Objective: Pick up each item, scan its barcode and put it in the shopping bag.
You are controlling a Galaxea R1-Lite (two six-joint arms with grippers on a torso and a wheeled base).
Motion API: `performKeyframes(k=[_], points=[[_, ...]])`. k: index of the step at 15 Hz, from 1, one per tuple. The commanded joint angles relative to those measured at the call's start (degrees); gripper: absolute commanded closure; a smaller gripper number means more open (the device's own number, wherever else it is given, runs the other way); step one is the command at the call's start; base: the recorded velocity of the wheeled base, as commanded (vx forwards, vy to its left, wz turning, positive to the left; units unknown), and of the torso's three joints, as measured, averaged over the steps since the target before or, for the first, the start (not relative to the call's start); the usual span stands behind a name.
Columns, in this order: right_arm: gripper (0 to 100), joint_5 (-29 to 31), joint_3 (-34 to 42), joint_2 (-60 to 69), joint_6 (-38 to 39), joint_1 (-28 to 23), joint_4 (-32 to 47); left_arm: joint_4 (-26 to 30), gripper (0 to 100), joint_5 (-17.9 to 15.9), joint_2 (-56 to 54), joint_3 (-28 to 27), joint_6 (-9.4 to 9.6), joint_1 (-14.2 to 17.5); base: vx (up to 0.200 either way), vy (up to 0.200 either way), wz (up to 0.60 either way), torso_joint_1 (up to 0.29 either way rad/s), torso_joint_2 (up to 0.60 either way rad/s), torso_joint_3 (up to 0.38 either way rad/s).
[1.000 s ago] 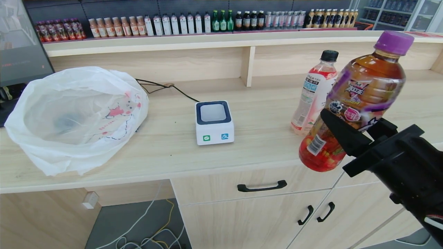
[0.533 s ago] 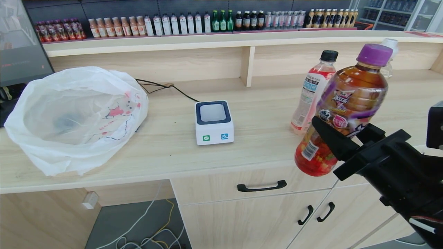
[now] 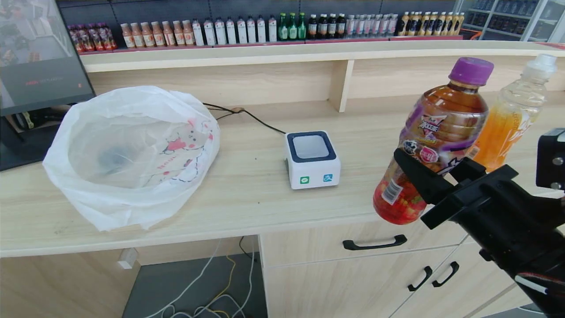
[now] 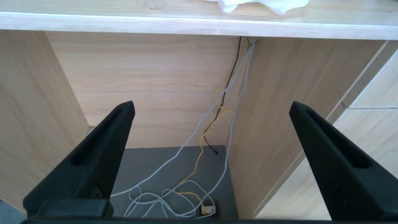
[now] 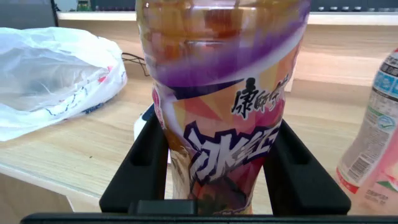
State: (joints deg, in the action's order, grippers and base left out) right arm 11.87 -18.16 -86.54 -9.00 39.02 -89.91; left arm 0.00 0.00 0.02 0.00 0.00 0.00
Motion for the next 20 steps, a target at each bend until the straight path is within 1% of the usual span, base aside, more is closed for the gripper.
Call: performKeyframes(k=[1, 3, 13, 15, 18, 20], points=[[100, -0.01, 0.50, -0.12, -0.06, 0.00, -0.09, 0.00, 0, 0.00, -0.02, 0.00, 0.00, -0.09, 0.000, 0.200, 0.00, 0.007, 0.00, 0.002], [100, -0.01, 0.94, -0.12, -0.06, 0.09, -0.09, -0.09, 0, 0.00, -0.02, 0.00, -0.09, -0.09, 0.000, 0.200, 0.00, -0.005, 0.00, -0.002], [100, -0.01, 0.06, 0.14, -0.06, -0.09, -0.09, -0.09, 0, 0.00, -0.02, 0.00, 0.00, 0.00, 0.000, 0.000, 0.00, 0.000, 0.00, 0.000], [100, -0.01, -1.08, 0.23, -0.41, -0.17, -0.09, -0.09, 0, 0.00, -0.02, 0.00, 0.00, 0.00, 0.000, 0.000, 0.00, 0.000, 0.00, 0.000], [100, -0.10, -3.72, -1.00, -2.78, -0.17, -0.09, -0.09, 0, 0.00, -0.02, 0.00, 0.00, 0.00, 0.000, 0.000, 0.00, 0.000, 0.00, 0.000], [100, -0.45, -4.78, -1.44, -6.91, -0.09, -0.09, -0.09, 0, 0.00, -0.02, 0.00, 0.00, 0.00, 0.000, 0.000, 0.00, 0.000, 0.00, 0.000]])
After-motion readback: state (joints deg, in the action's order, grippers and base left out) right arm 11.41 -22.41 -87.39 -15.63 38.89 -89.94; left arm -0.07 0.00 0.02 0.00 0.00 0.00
